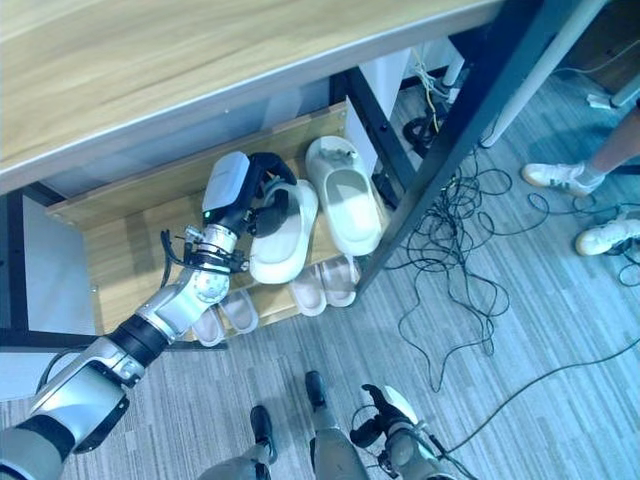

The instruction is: Arrange the slippers neatly on the shoe rack.

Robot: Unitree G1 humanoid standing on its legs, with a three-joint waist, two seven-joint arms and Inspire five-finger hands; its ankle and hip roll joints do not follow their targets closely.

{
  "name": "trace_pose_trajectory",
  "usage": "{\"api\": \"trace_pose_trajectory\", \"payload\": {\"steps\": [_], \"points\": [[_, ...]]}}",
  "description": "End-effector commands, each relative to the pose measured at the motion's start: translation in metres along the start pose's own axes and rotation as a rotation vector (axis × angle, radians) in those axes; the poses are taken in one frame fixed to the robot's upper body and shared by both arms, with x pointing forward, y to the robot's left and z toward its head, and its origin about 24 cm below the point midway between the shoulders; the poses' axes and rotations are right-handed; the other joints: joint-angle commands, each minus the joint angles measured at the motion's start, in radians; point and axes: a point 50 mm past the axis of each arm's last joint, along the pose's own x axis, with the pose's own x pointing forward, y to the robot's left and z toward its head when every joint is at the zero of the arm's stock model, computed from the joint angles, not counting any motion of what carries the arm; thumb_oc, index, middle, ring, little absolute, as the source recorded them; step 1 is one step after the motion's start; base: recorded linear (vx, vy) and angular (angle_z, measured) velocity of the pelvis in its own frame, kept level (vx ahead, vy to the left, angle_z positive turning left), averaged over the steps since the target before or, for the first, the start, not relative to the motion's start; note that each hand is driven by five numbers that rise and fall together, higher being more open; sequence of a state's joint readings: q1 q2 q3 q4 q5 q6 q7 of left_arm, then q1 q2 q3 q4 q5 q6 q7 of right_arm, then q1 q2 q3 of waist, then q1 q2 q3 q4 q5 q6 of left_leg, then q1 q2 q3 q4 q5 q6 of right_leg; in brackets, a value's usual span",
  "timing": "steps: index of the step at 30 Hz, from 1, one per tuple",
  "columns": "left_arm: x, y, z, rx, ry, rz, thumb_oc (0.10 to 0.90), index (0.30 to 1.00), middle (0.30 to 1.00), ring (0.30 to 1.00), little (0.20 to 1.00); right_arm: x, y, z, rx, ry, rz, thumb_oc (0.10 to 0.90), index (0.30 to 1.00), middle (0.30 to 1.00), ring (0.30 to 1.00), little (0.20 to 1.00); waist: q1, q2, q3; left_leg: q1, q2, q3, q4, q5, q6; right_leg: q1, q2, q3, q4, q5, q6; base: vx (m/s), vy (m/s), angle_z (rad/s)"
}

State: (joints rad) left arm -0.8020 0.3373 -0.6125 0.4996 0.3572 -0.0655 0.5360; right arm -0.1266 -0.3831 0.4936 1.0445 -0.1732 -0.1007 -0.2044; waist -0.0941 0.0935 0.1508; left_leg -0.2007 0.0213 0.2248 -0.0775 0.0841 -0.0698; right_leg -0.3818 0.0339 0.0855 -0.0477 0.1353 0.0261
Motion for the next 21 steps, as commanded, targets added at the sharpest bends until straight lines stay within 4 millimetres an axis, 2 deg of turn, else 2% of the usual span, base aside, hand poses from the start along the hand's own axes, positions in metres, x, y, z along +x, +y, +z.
{"api": "trace_pose_trajectory", "payload": {"steps": [1, 13, 14, 15, 21], "points": [[0.039, 0.024, 0.040, 0.003, -0.151, 0.160, 0.400, 0.300, 0.300, 0.300, 0.300, -0.007, 0.002, -0.010, -0.008, -0.019, -0.014, 0.800, 0.900, 0.900, 0.900, 0.900, 0.000, -0.032, -0.065, -0.083, -0.018, -0.043, -0.010, -0.010, 0.017, -0.040, -0.071, -0.085, 0.027, -0.023, 0.119, 0.00, 0.000, 0.00], [0.050, 0.039, 0.040, 0.117, -0.158, 0.255, 0.400, 0.300, 0.300, 0.300, 0.300, -0.008, 0.005, -0.004, -0.010, -0.055, 0.001, 0.800, 0.900, 0.900, 0.900, 0.900, -0.004, -0.044, -0.075, -0.110, -0.020, -0.062, -0.010, -0.007, 0.016, -0.066, -0.073, -0.104, 0.033, -0.018, 0.117, 0.00, -0.002, 0.01], [0.051, 0.041, 0.040, 0.124, -0.154, 0.266, 0.761, 0.841, 0.841, 0.841, 0.841, -0.008, 0.005, -0.004, -0.013, -0.059, 0.002, 0.800, 0.900, 0.900, 0.900, 0.900, -0.003, -0.045, -0.076, -0.113, -0.020, -0.063, -0.010, -0.007, 0.016, -0.069, -0.073, -0.106, 0.034, -0.018, 0.117, -0.01, -0.013, 0.05], [0.051, 0.042, 0.040, 0.126, -0.151, 0.277, 0.800, 0.900, 0.900, 0.900, 0.900, -0.008, 0.005, -0.005, -0.013, -0.056, 0.000, 0.800, 0.900, 0.900, 0.900, 0.900, -0.003, -0.047, -0.076, -0.116, -0.020, -0.065, -0.010, -0.006, 0.016, -0.073, -0.074, -0.107, 0.034, -0.017, 0.117, -0.01, -0.009, 0.07], [0.049, 0.044, 0.042, 0.156, -0.181, 0.272, 0.800, 0.900, 0.900, 0.900, 0.900, -0.008, 0.005, -0.005, -0.009, -0.054, 0.000, 0.800, 0.900, 0.900, 0.900, 0.900, -0.001, -0.048, -0.075, -0.121, -0.019, -0.070, -0.010, -0.004, 0.016, -0.076, -0.074, -0.113, 0.036, -0.018, 0.116, -0.01, -0.002, 0.04]]}}
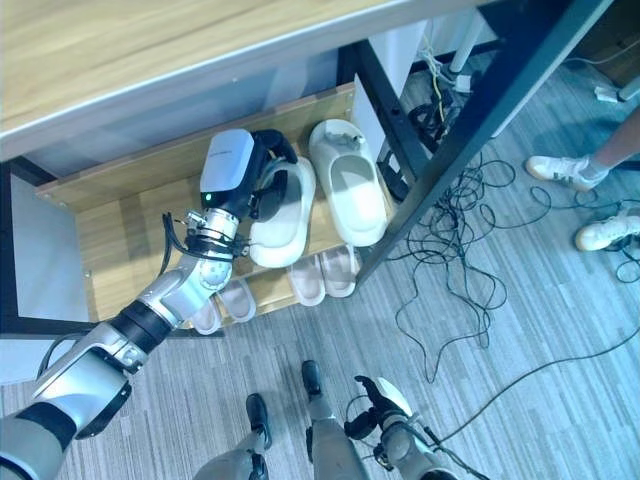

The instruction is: Arrange the slippers neatly on the shoe rack.

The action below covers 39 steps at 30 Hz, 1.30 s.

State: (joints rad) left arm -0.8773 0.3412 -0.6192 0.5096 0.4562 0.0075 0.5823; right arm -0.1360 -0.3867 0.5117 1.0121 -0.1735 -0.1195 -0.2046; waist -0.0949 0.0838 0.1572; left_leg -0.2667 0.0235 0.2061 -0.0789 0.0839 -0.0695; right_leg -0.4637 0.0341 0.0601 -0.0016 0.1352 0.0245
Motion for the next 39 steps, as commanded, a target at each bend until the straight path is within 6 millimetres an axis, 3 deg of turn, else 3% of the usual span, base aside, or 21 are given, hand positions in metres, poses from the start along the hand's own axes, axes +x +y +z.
{"api": "trace_pose_trajectory", "payload": {"steps": [1, 6, 13, 28, 32, 37, 38, 39], "points": [[0.034, 0.032, 0.027, 0.029, -0.131, 0.198, 0.800, 0.900, 0.900, 0.900, 0.900, -0.011, 0.007, -0.016, 0.000, 0.006, 0.002, 0.800, 0.900, 0.900, 0.900, 0.900, 0.001, -0.039, -0.081, -0.056, -0.022, -0.052, -0.008, -0.004, 0.016, 0.006, -0.074, -0.089, -0.009, -0.018, 0.117, 0.00, 0.000, 0.00], [0.028, 0.025, 0.026, 0.060, -0.162, 0.131, 0.800, 0.900, 0.900, 0.900, 0.900, -0.010, 0.007, -0.015, 0.004, 0.002, 0.001, 0.800, 0.900, 0.900, 0.900, 0.900, 0.008, -0.041, -0.078, -0.057, -0.024, -0.060, -0.008, -0.002, 0.017, 0.009, -0.073, -0.094, -0.009, -0.017, 0.116, 0.00, 0.000, 0.00], [0.020, 0.018, 0.031, -0.187, -0.152, -0.022, 0.800, 0.900, 0.900, 0.900, 0.900, -0.012, 0.006, -0.021, 0.026, 0.037, 0.008, 0.800, 0.900, 0.900, 0.900, 0.900, 0.022, -0.032, -0.078, -0.056, -0.026, -0.067, -0.008, 0.003, 0.016, 0.019, -0.076, -0.108, -0.014, -0.016, 0.114, -0.01, -0.007, 0.08], [0.008, 0.052, 0.031, -0.332, -0.227, -0.026, 0.800, 0.900, 0.900, 0.900, 0.900, -0.015, 0.014, -0.031, 0.063, 0.093, 0.051, 0.800, 0.900, 0.900, 0.900, 0.900, 0.054, -0.032, -0.067, -0.060, -0.031, -0.089, -0.008, 0.014, 0.016, 0.029, -0.078, -0.137, -0.013, -0.018, 0.109, -0.01, -0.006, 0.06], [-0.003, 0.055, 0.014, -0.363, -0.155, 0.006, 0.800, 0.900, 0.900, 0.900, 0.900, -0.015, 0.016, -0.029, 0.074, 0.090, 0.055, 0.800, 0.900, 0.900, 0.900, 0.900, 0.063, -0.037, -0.063, -0.060, -0.032, -0.092, -0.008, 0.016, 0.014, 0.032, -0.078, -0.145, -0.012, -0.019, 0.106, -0.02, -0.003, 0.12], [-0.024, 0.046, -0.016, -0.459, 0.024, 0.054, 0.800, 0.900, 0.900, 0.900, 0.900, -0.015, 0.020, -0.028, 0.082, 0.098, 0.059, 0.800, 0.900, 0.900, 0.900, 0.900, 0.070, -0.043, -0.062, -0.054, -0.032, -0.094, -0.008, 0.017, 0.013, 0.041, -0.078, -0.152, -0.012, -0.020, 0.103, -0.01, -0.005, 0.04], [-0.038, 0.040, -0.030, -0.544, 0.119, 0.072, 0.800, 0.900, 0.900, 0.900, 0.900, -0.016, 0.022, -0.029, 0.088, 0.110, 0.059, 0.800, 0.900, 0.900, 0.900, 0.900, 0.074, -0.046, -0.064, -0.048, -0.032, -0.095, -0.008, 0.017, 0.013, 0.046, -0.078, -0.155, -0.011, -0.022, 0.102, 0.01, -0.001, 0.03], [-0.039, 0.040, -0.030, -0.544, 0.119, 0.072, 0.800, 0.900, 0.900, 0.900, 0.900, -0.016, 0.022, -0.029, 0.088, 0.110, 0.059, 0.800, 0.900, 0.900, 0.900, 0.900, 0.074, -0.046, -0.064, -0.047, -0.032, -0.095, -0.008, 0.017, 0.013, 0.046, -0.078, -0.155, -0.011, -0.022, 0.102, 0.00, 0.000, 0.00]]}}
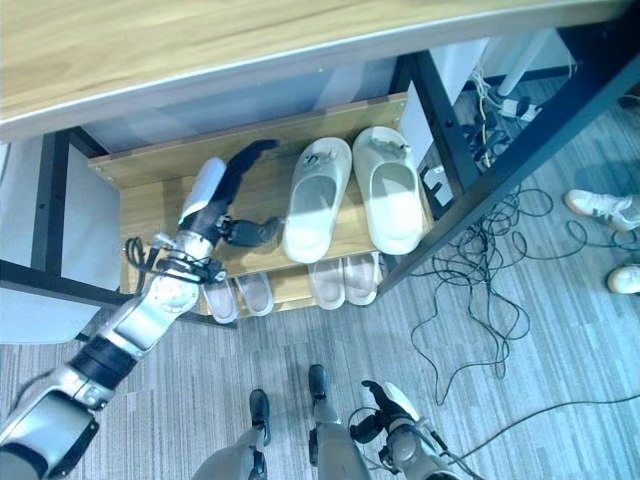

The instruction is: Arrange the slippers neatly on the shoe rack.

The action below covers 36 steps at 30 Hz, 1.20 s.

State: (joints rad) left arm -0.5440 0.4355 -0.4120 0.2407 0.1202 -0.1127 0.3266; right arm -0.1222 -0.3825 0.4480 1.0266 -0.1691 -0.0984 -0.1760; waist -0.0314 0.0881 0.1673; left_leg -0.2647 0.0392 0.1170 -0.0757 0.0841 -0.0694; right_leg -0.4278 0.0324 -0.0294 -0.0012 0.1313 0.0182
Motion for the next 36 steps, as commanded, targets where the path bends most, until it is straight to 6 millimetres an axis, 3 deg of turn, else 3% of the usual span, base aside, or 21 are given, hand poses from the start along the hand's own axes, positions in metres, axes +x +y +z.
{"api": "trace_pose_trajectory", "payload": {"steps": [1, 8, 13, 36], "points": [[0.005, 0.021, 0.009, -0.234, -0.049, 0.183, 0.800, 0.900, 0.900, 0.900, 0.900, -0.013, 0.023, -0.021, 0.042, 0.054, 0.051, 0.800, 0.900, 0.900, 0.900, 0.900, 0.015, -0.055, -0.077, -0.043, -0.048, -0.007, -0.012, 0.016, 0.013, 0.020, -0.076, -0.065, -0.012, -0.021, 0.106, 0.01, 0.013, 0.04], [-0.023, 0.008, -0.016, -0.355, 0.072, 0.119, 0.800, 0.900, 0.900, 0.900, 0.900, -0.014, 0.025, -0.025, 0.052, 0.081, 0.053, 0.800, 0.900, 0.900, 0.900, 0.900, 0.024, -0.061, -0.087, -0.018, -0.047, -0.010, -0.012, 0.010, 0.015, 0.048, -0.074, -0.074, -0.009, -0.029, 0.103, 0.00, 0.003, 0.06], [-0.030, 0.000, -0.019, -0.376, 0.091, 0.063, 0.800, 0.900, 0.900, 0.900, 0.900, -0.014, 0.026, -0.026, 0.051, 0.088, 0.060, 0.800, 0.900, 0.900, 0.900, 0.900, 0.030, -0.064, -0.090, -0.008, -0.048, -0.012, -0.012, 0.008, 0.016, 0.060, -0.073, -0.078, -0.008, -0.035, 0.102, 0.00, 0.005, 0.03], [-0.028, -0.036, 0.013, -0.569, 0.023, -0.089, 0.800, 0.900, 0.900, 0.900, 0.900, -0.012, 0.031, -0.015, 0.036, 0.053, 0.066, 0.800, 0.900, 0.900, 0.900, 0.900, 0.037, -0.062, -0.083, 0.028, -0.045, -0.016, -0.011, 0.000, 0.017, 0.093, -0.079, -0.094, 0.002, -0.048, 0.100, 0.00, 0.000, 0.00]]}}
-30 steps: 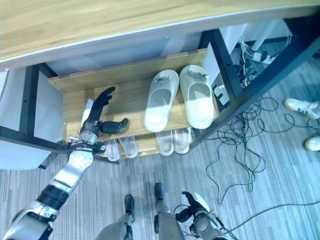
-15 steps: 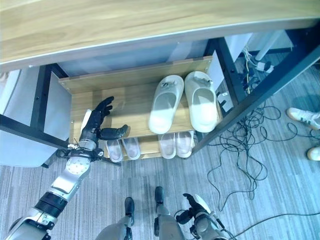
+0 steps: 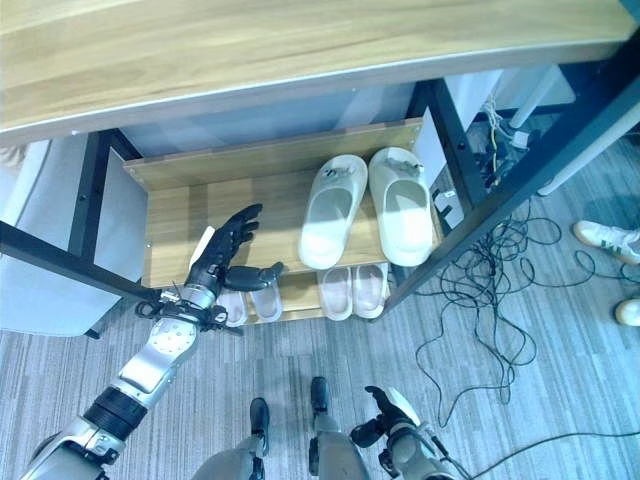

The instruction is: Arrange the slippers neatly on the shoe rack.

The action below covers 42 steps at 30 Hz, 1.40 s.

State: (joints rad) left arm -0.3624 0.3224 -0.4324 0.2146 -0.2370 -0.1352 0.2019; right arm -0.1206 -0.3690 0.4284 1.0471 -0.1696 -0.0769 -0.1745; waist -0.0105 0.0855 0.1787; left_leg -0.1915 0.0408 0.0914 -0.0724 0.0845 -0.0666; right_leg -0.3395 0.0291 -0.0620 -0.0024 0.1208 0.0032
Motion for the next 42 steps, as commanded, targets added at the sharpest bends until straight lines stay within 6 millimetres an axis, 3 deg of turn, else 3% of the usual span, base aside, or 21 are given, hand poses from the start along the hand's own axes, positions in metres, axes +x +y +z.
{"api": "trace_pose_trajectory", "payload": {"steps": [1, 16, 32, 38, 42], "points": [[0.007, -0.005, 0.036, -0.069, -0.192, -0.020, 0.800, 0.900, 0.900, 0.900, 0.900, -0.011, 0.029, -0.011, 0.019, 0.013, 0.064, 0.800, 0.900, 0.900, 0.900, 0.900, 0.017, -0.060, -0.096, -0.043, -0.047, 0.009, -0.014, -0.002, 0.014, 0.008, -0.076, -0.061, 0.003, -0.038, 0.115, 0.00, 0.000, 0.00], [0.008, -0.038, 0.031, -0.064, -0.165, -0.152, 0.800, 0.900, 0.900, 0.900, 0.900, -0.008, 0.030, -0.002, 0.027, -0.004, 0.062, 0.800, 0.900, 0.900, 0.900, 0.900, 0.010, -0.052, -0.072, -0.031, -0.045, 0.018, -0.010, -0.004, 0.015, 0.005, -0.077, -0.050, 0.015, -0.036, 0.117, -0.01, -0.005, -0.01], [0.023, -0.081, 0.063, -0.083, -0.270, -0.287, 0.800, 0.900, 0.900, 0.900, 0.900, -0.007, 0.025, -0.001, 0.013, -0.014, 0.042, 0.800, 0.900, 0.900, 0.900, 0.900, -0.022, -0.032, -0.053, -0.028, -0.042, 0.044, -0.003, -0.011, 0.016, -0.010, -0.076, -0.020, 0.019, -0.032, 0.123, -0.01, -0.005, -0.06], [0.024, -0.082, 0.062, -0.045, -0.269, -0.287, 0.800, 0.900, 0.900, 0.900, 0.900, -0.007, 0.024, -0.002, 0.007, -0.016, 0.041, 0.800, 0.900, 0.900, 0.900, 0.900, -0.026, -0.028, -0.054, -0.026, -0.042, 0.049, -0.003, -0.014, 0.017, -0.010, -0.074, -0.014, 0.015, -0.031, 0.124, 0.00, 0.000, 0.00], [0.028, -0.068, 0.060, 0.015, -0.271, -0.228, 0.800, 0.900, 0.900, 0.900, 0.900, -0.009, 0.026, -0.006, 0.001, -0.011, 0.050, 0.800, 0.900, 0.900, 0.900, 0.900, -0.023, -0.026, -0.064, -0.022, -0.041, 0.049, -0.004, -0.014, 0.015, -0.001, -0.074, -0.016, 0.011, -0.031, 0.125, 0.02, -0.003, -0.01]]}}
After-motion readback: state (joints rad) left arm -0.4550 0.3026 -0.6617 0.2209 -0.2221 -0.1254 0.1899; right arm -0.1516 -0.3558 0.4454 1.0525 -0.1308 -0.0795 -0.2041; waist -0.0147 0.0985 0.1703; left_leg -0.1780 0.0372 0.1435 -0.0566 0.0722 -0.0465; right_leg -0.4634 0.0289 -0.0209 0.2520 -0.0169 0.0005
